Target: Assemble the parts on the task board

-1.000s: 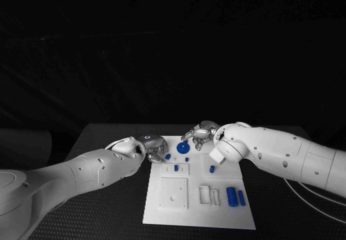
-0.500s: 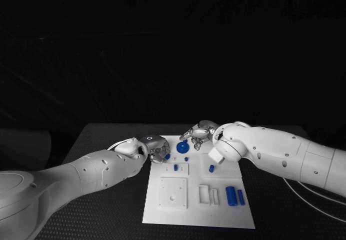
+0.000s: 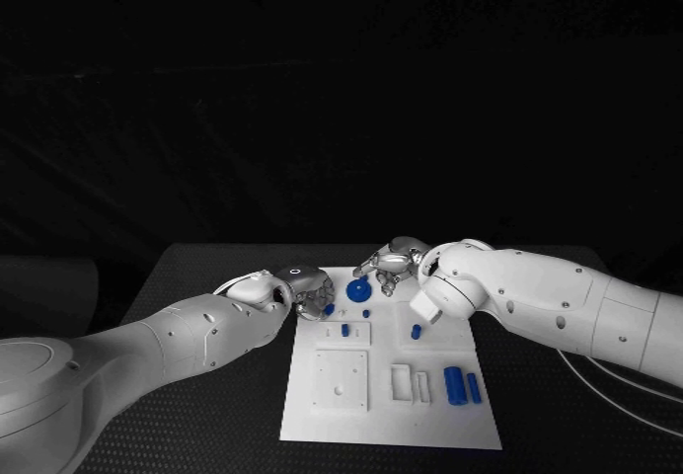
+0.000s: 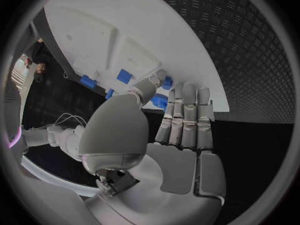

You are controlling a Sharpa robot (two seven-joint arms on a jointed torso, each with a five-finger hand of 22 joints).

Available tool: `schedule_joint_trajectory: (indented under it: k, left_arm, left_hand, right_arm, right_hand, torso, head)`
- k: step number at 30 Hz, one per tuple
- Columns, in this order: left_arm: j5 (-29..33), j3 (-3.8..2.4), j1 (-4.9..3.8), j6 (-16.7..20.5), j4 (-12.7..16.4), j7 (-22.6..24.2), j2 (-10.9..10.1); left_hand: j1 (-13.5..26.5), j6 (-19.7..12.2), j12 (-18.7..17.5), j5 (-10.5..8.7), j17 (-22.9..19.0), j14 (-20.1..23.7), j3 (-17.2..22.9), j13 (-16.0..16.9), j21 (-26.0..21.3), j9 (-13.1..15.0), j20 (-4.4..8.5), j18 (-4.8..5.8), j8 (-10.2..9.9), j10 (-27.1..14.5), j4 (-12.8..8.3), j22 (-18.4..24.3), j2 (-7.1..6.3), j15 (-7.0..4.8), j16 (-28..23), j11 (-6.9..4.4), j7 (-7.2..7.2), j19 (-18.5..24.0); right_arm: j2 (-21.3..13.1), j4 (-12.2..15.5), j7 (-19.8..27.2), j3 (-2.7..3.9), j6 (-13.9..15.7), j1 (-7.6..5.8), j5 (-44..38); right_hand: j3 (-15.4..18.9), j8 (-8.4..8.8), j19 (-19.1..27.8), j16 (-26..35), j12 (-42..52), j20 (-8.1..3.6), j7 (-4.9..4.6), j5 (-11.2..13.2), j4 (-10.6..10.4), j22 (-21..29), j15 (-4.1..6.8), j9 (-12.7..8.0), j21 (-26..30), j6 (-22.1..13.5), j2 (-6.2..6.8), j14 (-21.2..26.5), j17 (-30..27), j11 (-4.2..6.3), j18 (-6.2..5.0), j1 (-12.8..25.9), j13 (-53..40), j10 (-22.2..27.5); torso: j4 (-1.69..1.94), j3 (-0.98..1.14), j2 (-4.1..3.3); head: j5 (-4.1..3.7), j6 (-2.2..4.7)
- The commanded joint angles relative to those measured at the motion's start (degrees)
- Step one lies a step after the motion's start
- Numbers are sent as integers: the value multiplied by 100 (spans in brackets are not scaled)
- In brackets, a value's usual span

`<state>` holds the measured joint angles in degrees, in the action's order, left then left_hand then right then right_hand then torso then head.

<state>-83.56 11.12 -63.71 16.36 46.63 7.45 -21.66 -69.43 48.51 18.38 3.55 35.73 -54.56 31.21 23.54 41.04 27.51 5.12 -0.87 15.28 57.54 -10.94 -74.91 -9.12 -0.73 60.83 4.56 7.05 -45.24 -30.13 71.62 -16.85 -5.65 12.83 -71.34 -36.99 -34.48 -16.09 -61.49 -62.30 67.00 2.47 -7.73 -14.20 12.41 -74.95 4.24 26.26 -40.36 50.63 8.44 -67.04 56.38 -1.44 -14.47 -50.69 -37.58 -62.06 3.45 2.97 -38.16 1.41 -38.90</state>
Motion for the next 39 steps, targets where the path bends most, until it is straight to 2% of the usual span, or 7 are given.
schedule_joint_trajectory:
  k: [1, 13, 15, 18, 23, 34, 39]
  left_arm:
    - [-38, 21, 64, -207, -37, 7, 43]
    - [-31, 30, 98, -352, -110, 51, 111]
    - [-31, 41, 98, -415, -110, 67, 104]
    - [-31, 118, 98, -504, -89, 111, 82]
    - [-31, 190, 99, -566, -100, 120, 93]
    - [-87, 218, 164, -521, -228, 123, 168]
    - [-107, 222, 173, -325, -274, 134, 190]
  left_hand:
    - [-2, 36, 13, 37, 5, 14, 15, -25, 32, -11, 160, -17, 24, -40, -3, -132, 63, -48, 26, -20, 10, 29]
    - [-105, -21, 88, 37, 6, 13, 101, -31, 48, -43, 170, -7, -3, -49, -96, -129, 166, -53, 53, -17, -113, 34]
    - [-167, -17, 121, -34, 1, 19, 258, -40, 50, -55, 169, 3, 0, -71, -91, -126, 124, -49, 61, -12, -119, 32]
    - [-203, 5, 145, -26, -1, 33, 343, -46, 53, -58, 169, 7, 14, -86, -100, -129, 134, -48, 66, -17, -133, 40]
    - [-250, 60, 176, -17, 1, 61, 432, -56, 59, -56, 166, 18, 47, -113, -145, -134, 184, -46, 78, -29, -154, 69]
    - [-135, 178, 327, -43, 23, 71, 434, -30, 109, -55, 175, 29, 110, -46, -141, -136, 197, -57, 149, -49, -23, 85]
    - [19, 202, 421, -43, 31, 41, 294, -11, 148, -59, 193, 22, 125, 18, -120, -134, 50, -75, 192, -53, 18, 60]
  right_arm:
    - [-2, 19, 48, 5, -33, -2, -47]
    - [-7, 42, 44, 8, -40, -7, -58]
    - [-7, 41, 45, 8, -42, -7, -58]
    - [-12, 42, 45, 8, -42, -7, -58]
    - [-13, 48, 42, 9, -42, -8, -58]
    - [-22, 75, 41, 10, -33, -14, -58]
    - [-24, 75, 42, 11, -37, -17, -58]
  right_hand:
    - [-30, 31, 47, -28, -17, 8, -29, -21, 8, -116, 37, -7, -24, -3, -4, -10, 6, -5, -52, 34, -7, 42]
    - [-29, 31, 48, -29, -19, 9, -29, -20, 7, -115, 36, -7, -27, -2, -3, -10, 7, -5, -52, 36, -12, 41]
    - [-29, 31, 48, -29, -19, 9, -29, -20, 6, -115, 36, -7, -28, -2, -3, -10, 7, -5, -52, 36, -13, 41]
    - [-29, 31, 49, -29, -20, 9, -29, -20, 6, -115, 36, -7, -29, -2, -2, -10, 8, -5, -52, 37, -15, 41]
    - [-29, 31, 50, -29, -21, 9, -29, -20, 6, -115, 36, -7, -31, -1, -2, -10, 8, -5, -52, 38, -17, 41]
    - [-28, 32, 52, -30, -24, 9, -29, -19, 3, -114, 36, -7, -35, 0, 0, -10, 10, -5, -52, 41, -24, 40]
    - [-28, 31, 52, -30, -25, 9, -29, -19, 2, -114, 36, -7, -37, 0, -1, -10, 10, -5, -52, 41, -26, 39]
  torso:
    - [-6, 2, -4]
    - [8, -2, 8]
    - [8, -2, 8]
    - [8, -2, 12]
    - [6, -4, 8]
    - [3, 0, 2]
    - [2, 1, 3]
  head:
    - [-8, -8]
    - [-36, -32]
    - [-36, -32]
    - [-40, -40]
    - [-46, -44]
    - [-46, -56]
    - [-43, -64]
